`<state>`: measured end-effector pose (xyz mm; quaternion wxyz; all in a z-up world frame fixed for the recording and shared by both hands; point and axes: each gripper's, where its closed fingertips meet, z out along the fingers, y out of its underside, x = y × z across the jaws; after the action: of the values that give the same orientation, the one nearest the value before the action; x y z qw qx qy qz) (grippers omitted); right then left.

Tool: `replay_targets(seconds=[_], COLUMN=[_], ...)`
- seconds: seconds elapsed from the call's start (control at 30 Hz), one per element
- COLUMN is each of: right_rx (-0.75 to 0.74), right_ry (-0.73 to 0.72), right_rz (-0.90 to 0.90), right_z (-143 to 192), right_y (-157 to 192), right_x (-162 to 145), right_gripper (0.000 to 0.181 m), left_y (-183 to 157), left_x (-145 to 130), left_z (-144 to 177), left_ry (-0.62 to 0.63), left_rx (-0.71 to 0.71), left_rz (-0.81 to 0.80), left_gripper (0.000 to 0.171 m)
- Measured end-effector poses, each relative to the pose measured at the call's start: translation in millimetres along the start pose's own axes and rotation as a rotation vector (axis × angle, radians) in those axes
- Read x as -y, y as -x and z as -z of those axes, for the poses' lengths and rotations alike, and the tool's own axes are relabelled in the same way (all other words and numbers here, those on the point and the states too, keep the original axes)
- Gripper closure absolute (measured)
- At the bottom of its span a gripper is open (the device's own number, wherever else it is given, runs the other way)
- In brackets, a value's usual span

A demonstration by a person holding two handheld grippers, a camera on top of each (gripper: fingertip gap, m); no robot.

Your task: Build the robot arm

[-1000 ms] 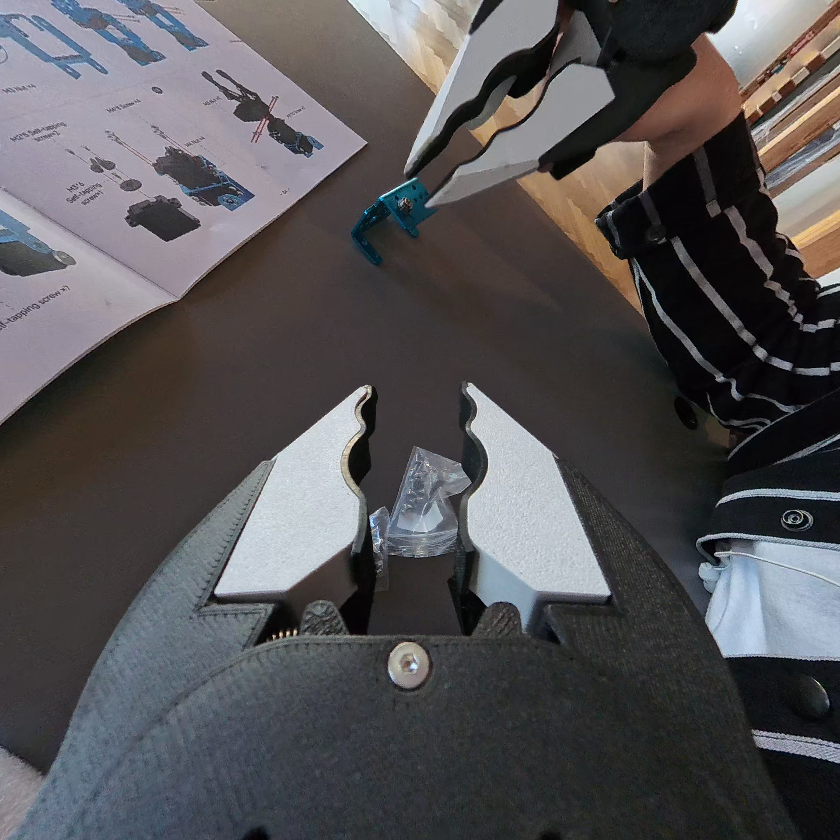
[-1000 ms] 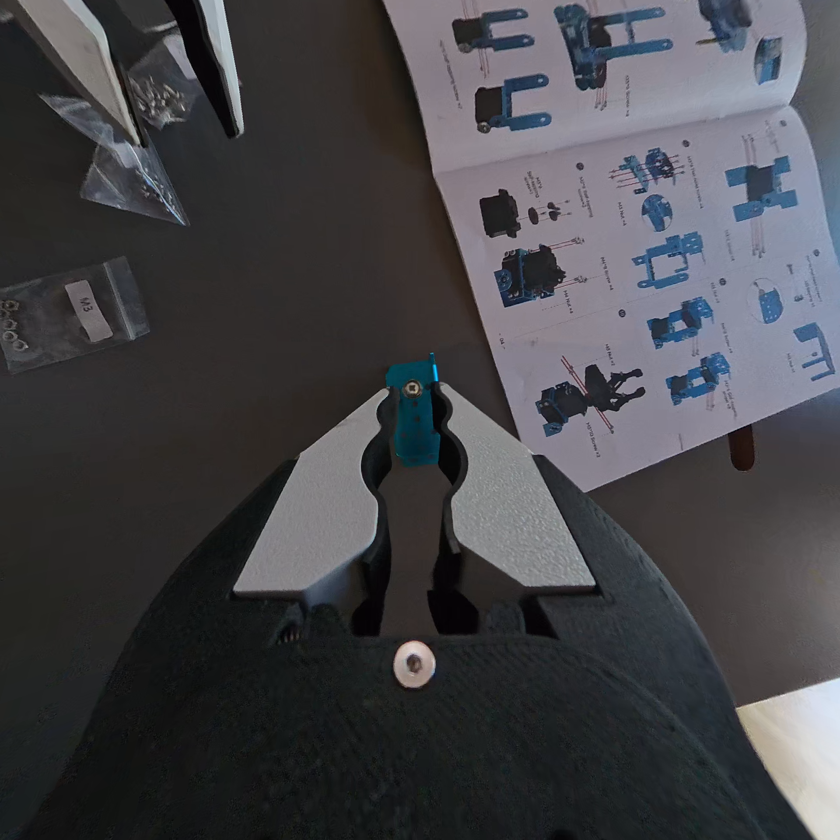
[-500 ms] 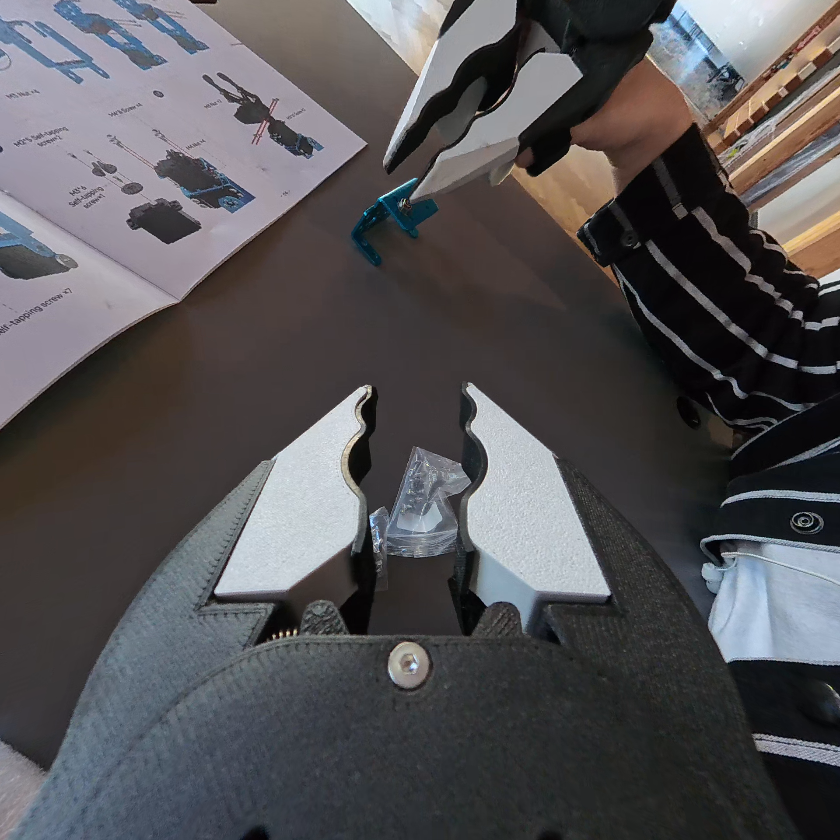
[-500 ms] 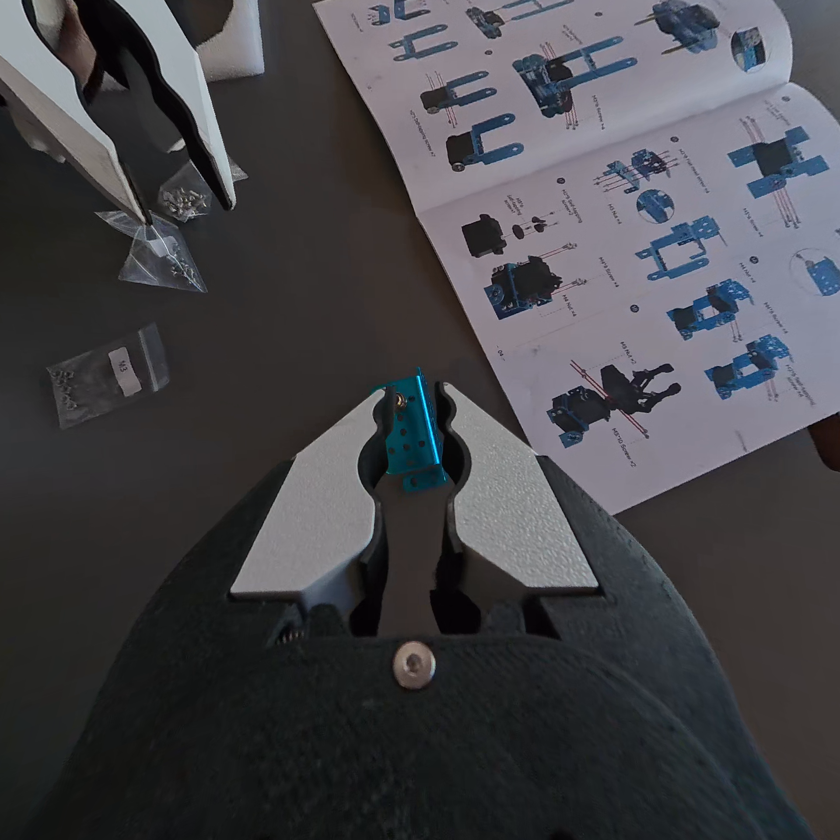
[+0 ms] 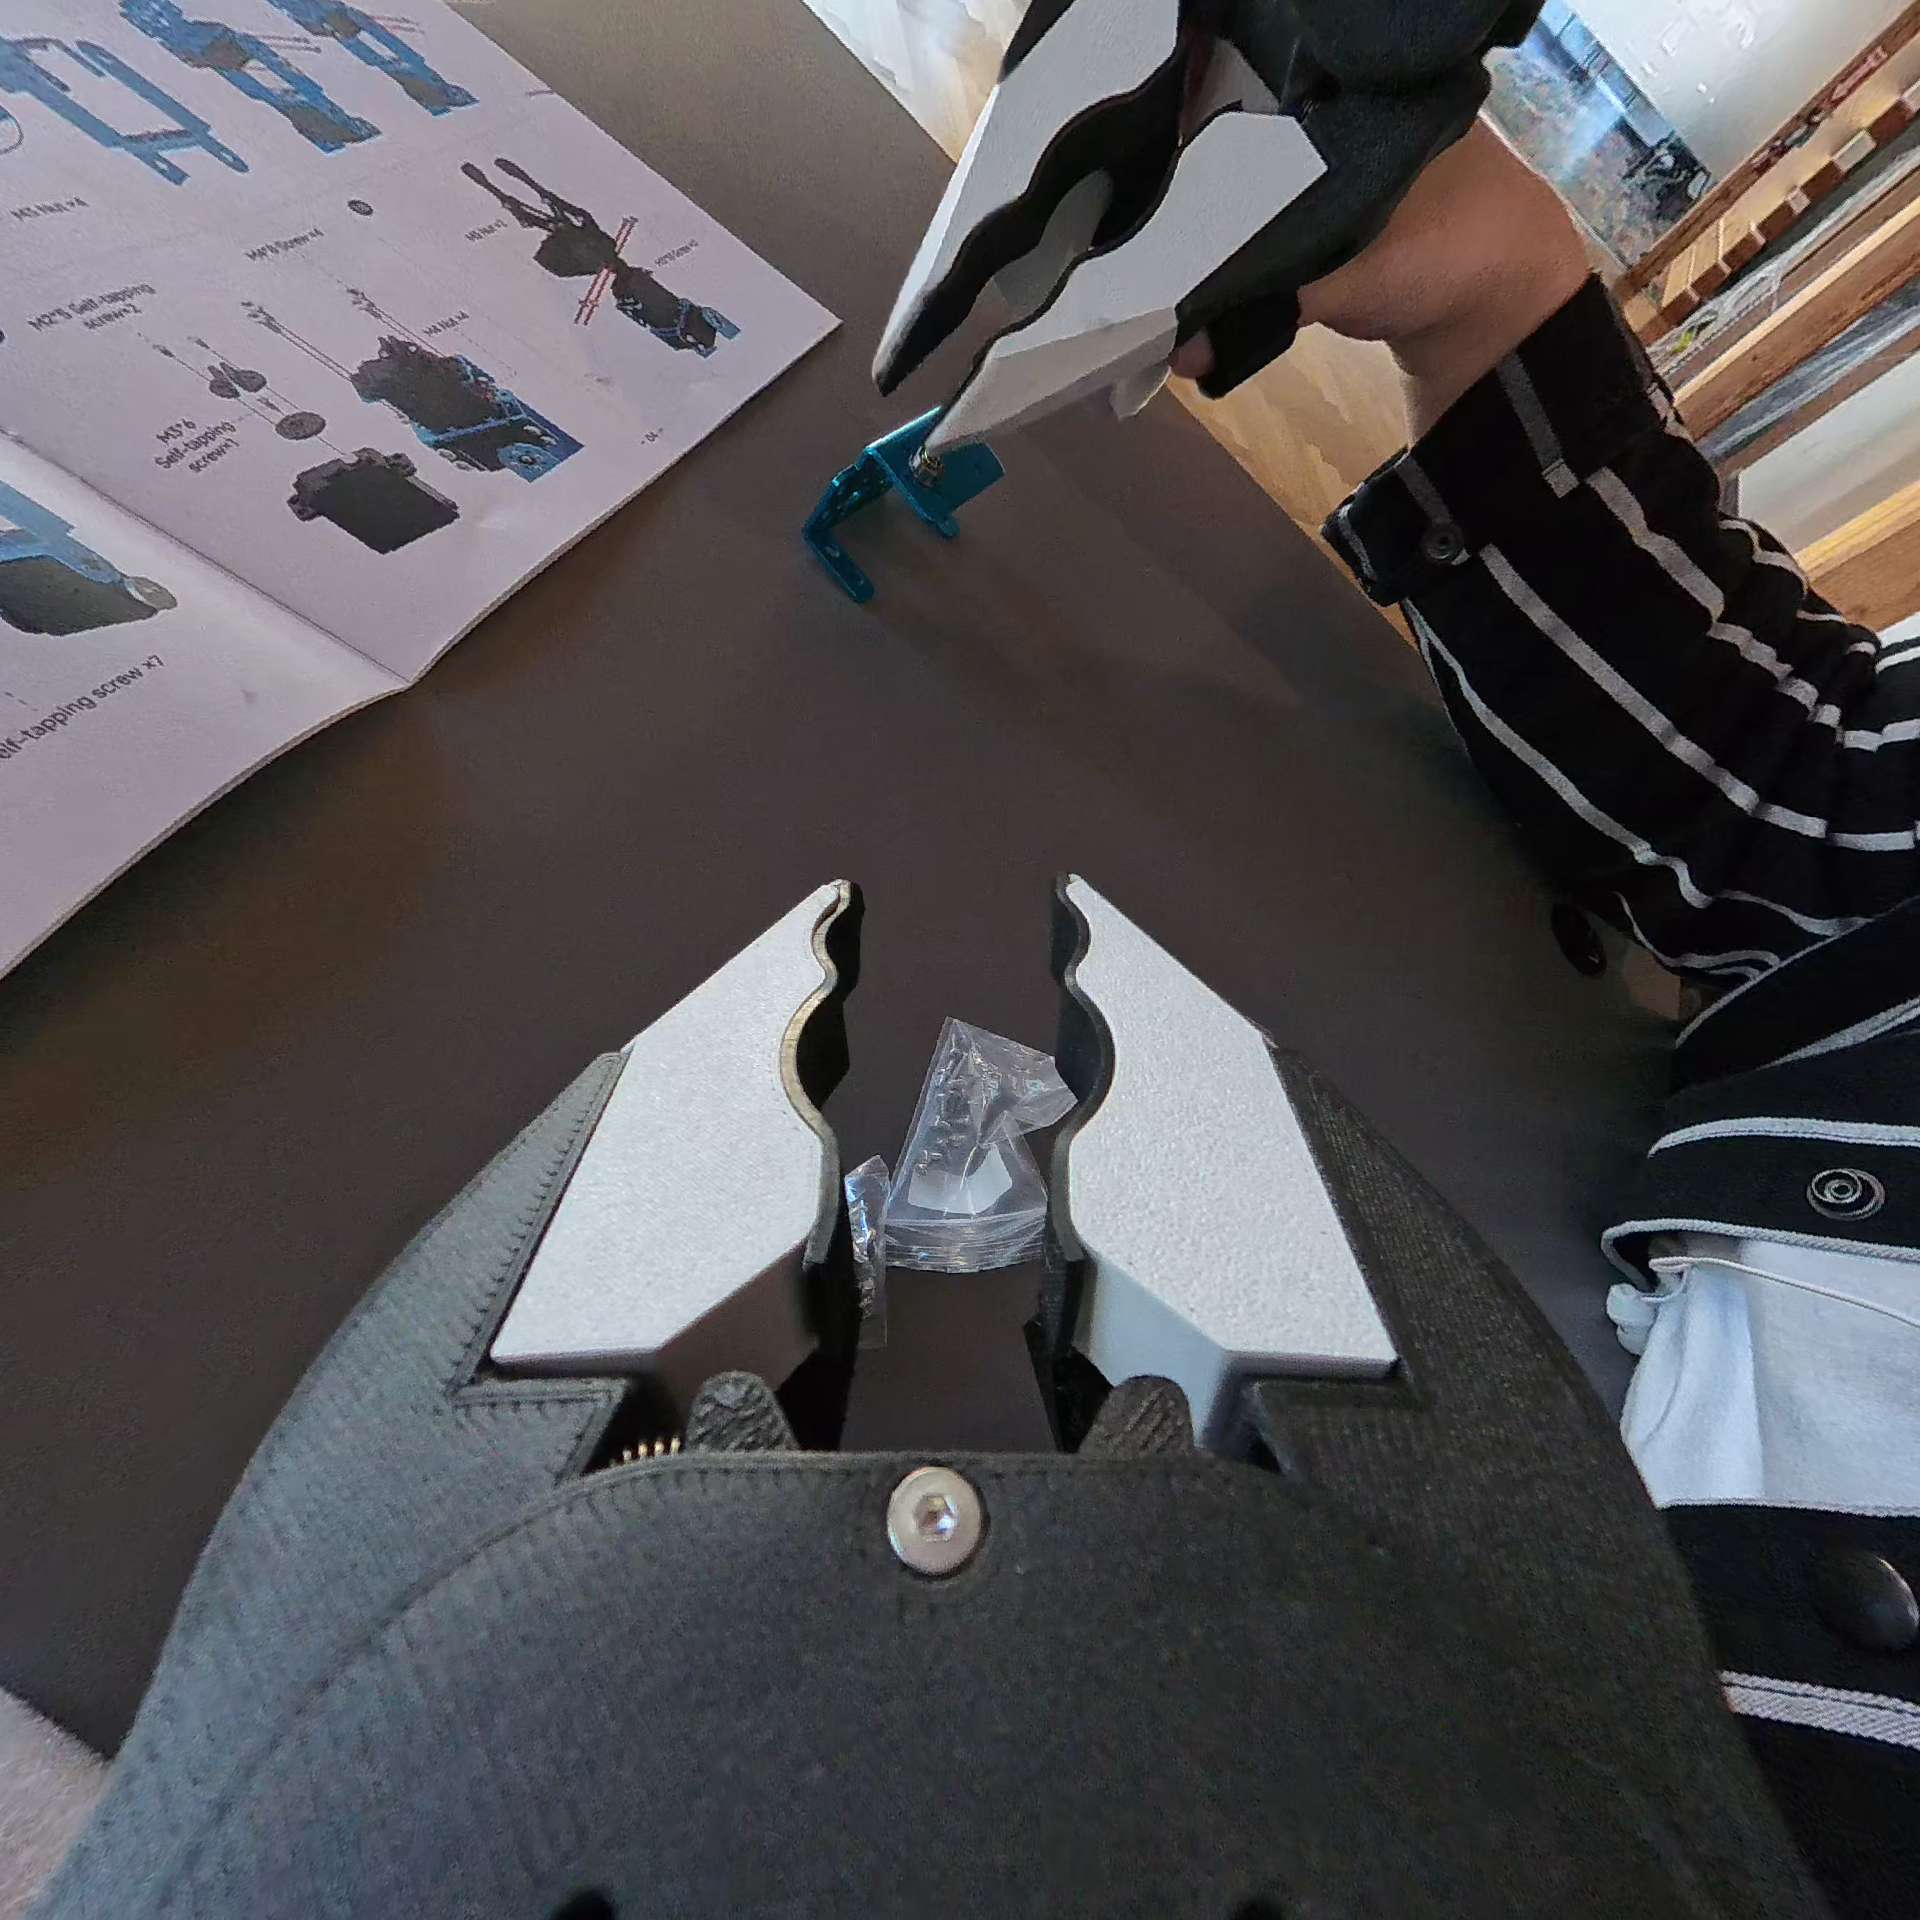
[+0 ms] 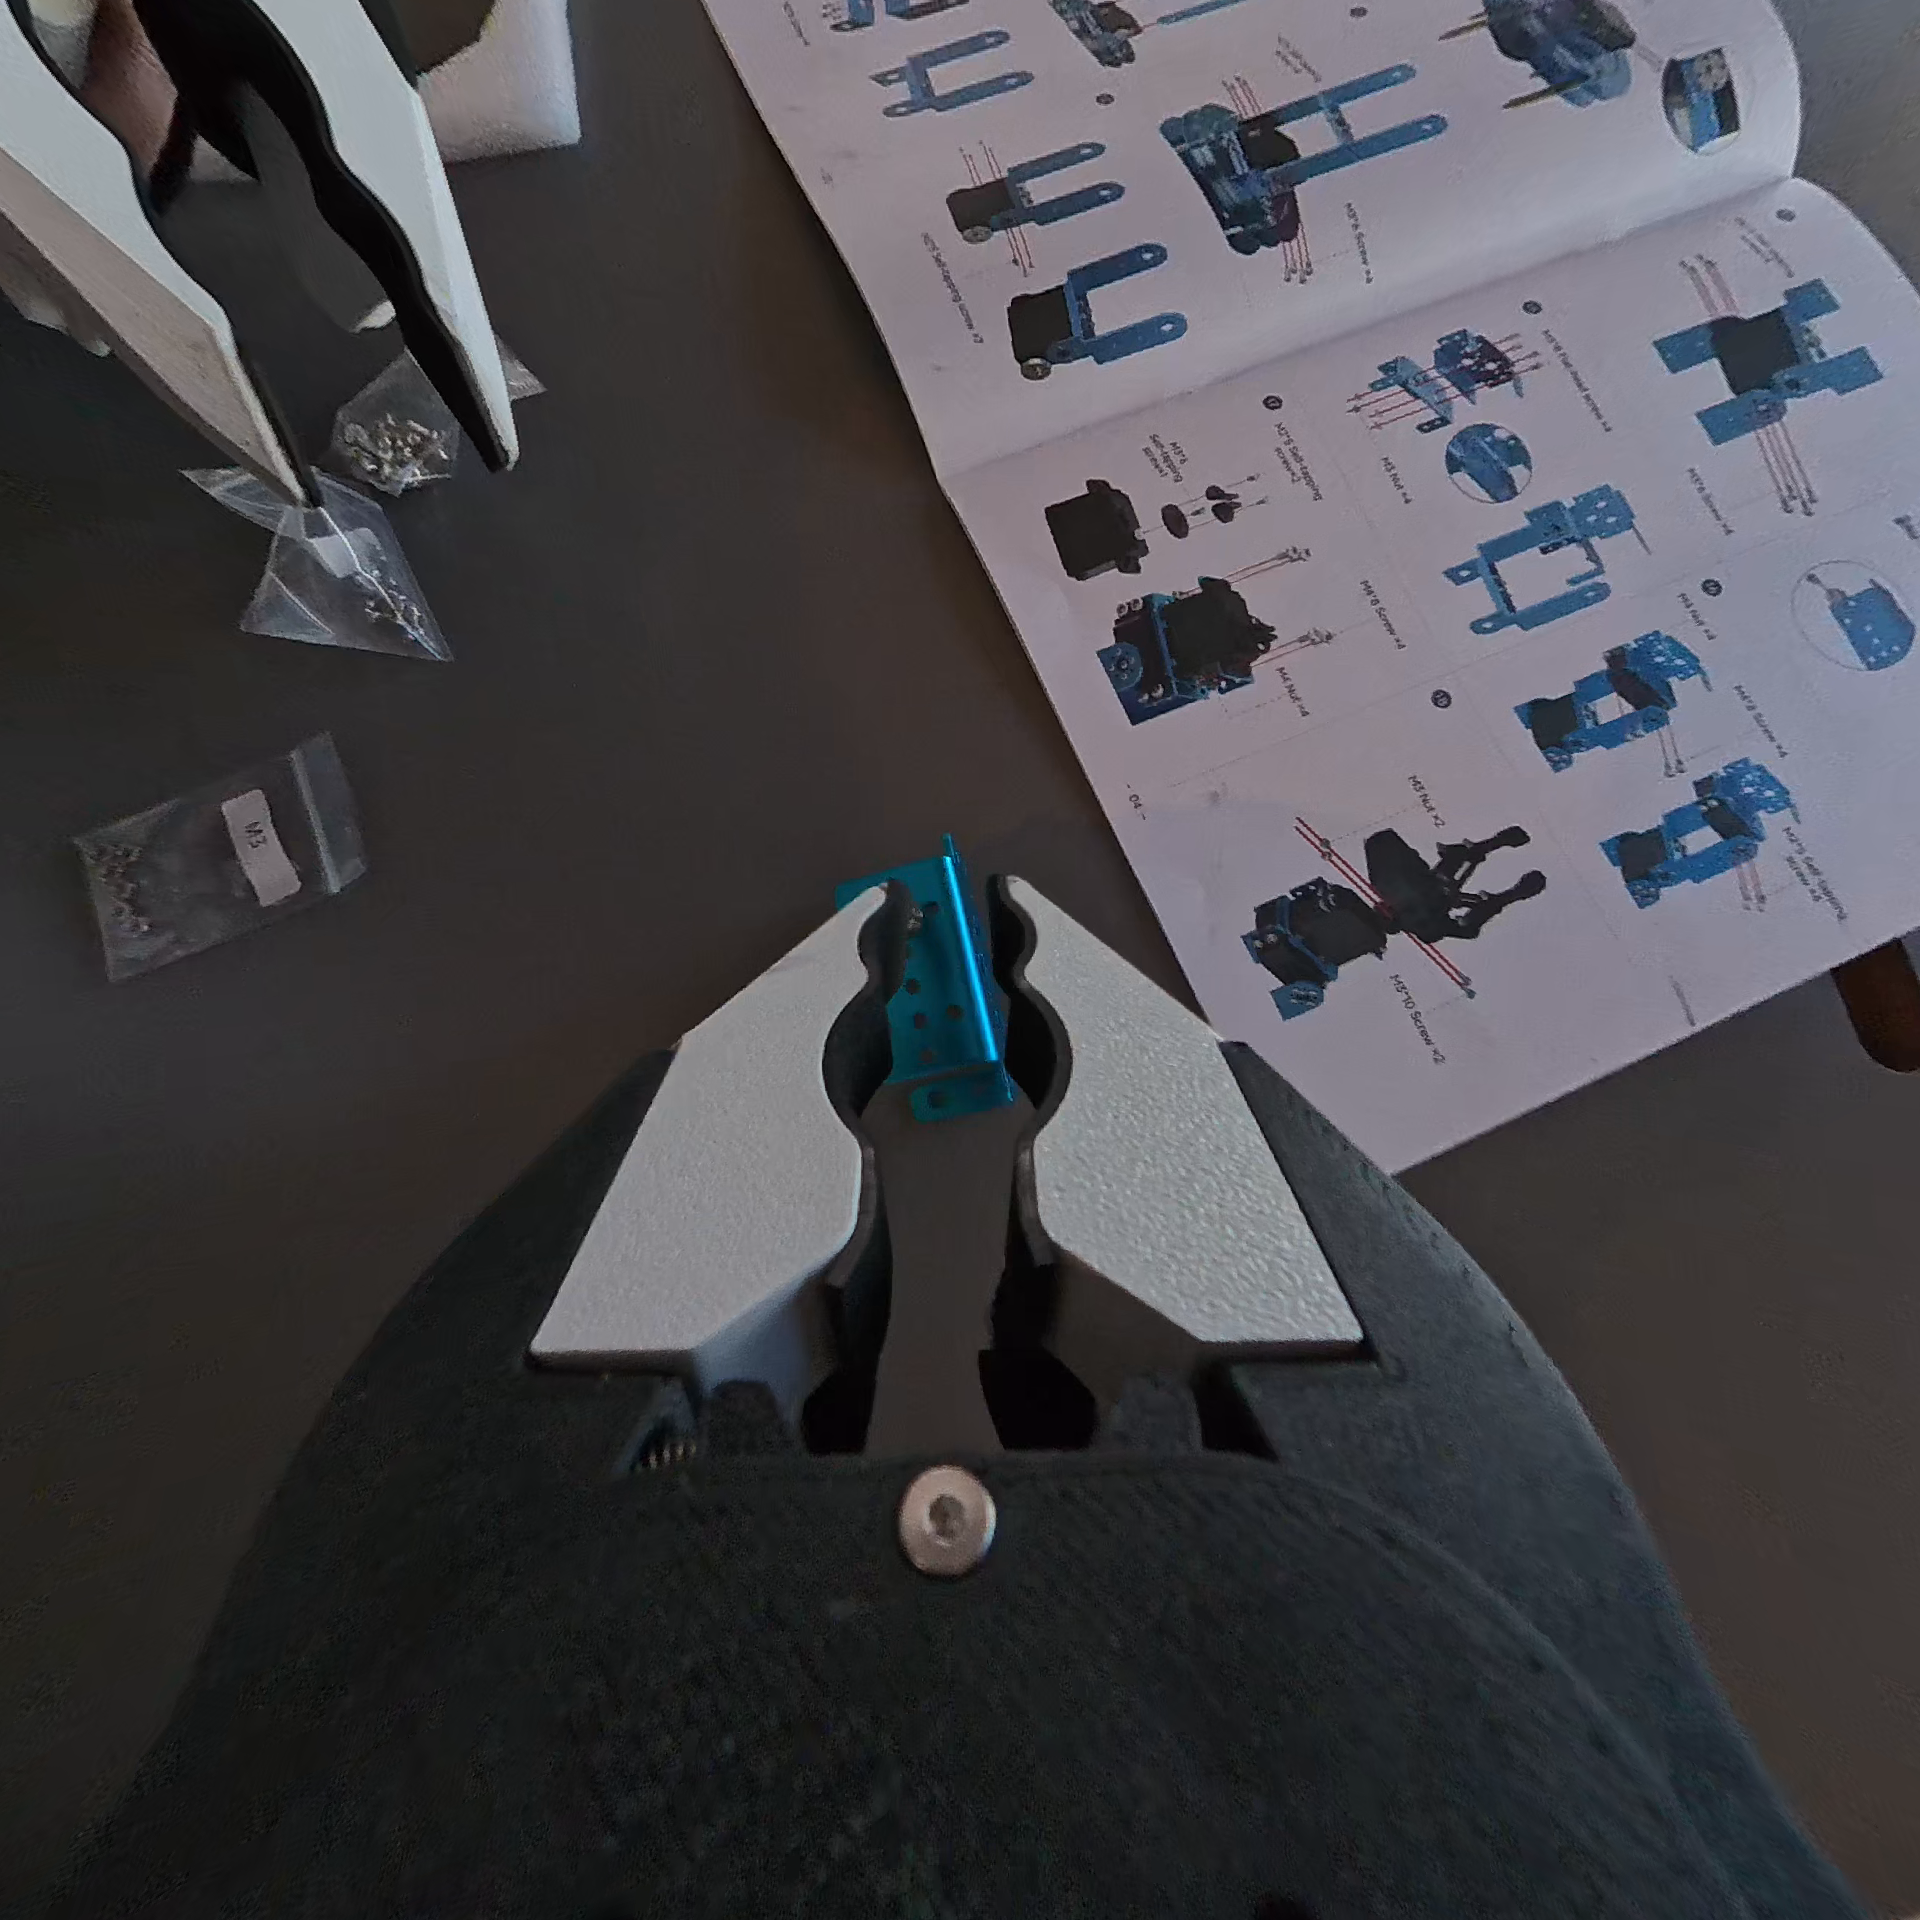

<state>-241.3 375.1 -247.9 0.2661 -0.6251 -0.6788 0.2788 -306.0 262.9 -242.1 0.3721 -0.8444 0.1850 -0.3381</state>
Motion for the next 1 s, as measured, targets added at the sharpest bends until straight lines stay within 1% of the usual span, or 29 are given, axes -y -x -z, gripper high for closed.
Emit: replay_targets(seconds=[0.17, 0.3, 0.43, 0.57, 0.7, 0.8, 0.87, 1.0], right_rx=[-0.025, -0.082, -0.246, -0.447, -0.585, -0.621, -0.625, -0.522], right_ry=[-0.019, -0.119, -0.281, -0.461, -0.532, -0.536, -0.522, -0.503], right_rz=[0.02, 0.035, 0.035, -0.028, -0.066, -0.082, -0.075, -0.047], right_z=[4, 22, 51, 91, 119, 123, 119, 104], right_y=[-2, -11, -41, -76, -97, -104, -105, -91], right_x=[5, 21, 36, 41, 36, 31, 28, 29], right_gripper=[0.166, 0.166, 0.163, 0.161, 0.156, 0.152, 0.151, 0.144], left_y=[0, 0, 0, 0, -3, -6, -8, -11], left_x=[0, 1, 2, 4, 12, 18, 21, 23], left_z=[0, 1, 2, 3, 7, 10, 11, 12], left_ry=[0.0, -0.007, -0.013, -0.025, -0.069, -0.105, -0.121, -0.133], left_rx=[0.002, 0.002, 0.002, -0.002, -0.002, -0.01, -0.014, -0.025], left_rz=[0.001, 0.0, 0.001, 0.0, -0.028, -0.049, -0.057, -0.059], left_gripper=[0.136, 0.136, 0.136, 0.135, 0.135, 0.135, 0.134, 0.134])
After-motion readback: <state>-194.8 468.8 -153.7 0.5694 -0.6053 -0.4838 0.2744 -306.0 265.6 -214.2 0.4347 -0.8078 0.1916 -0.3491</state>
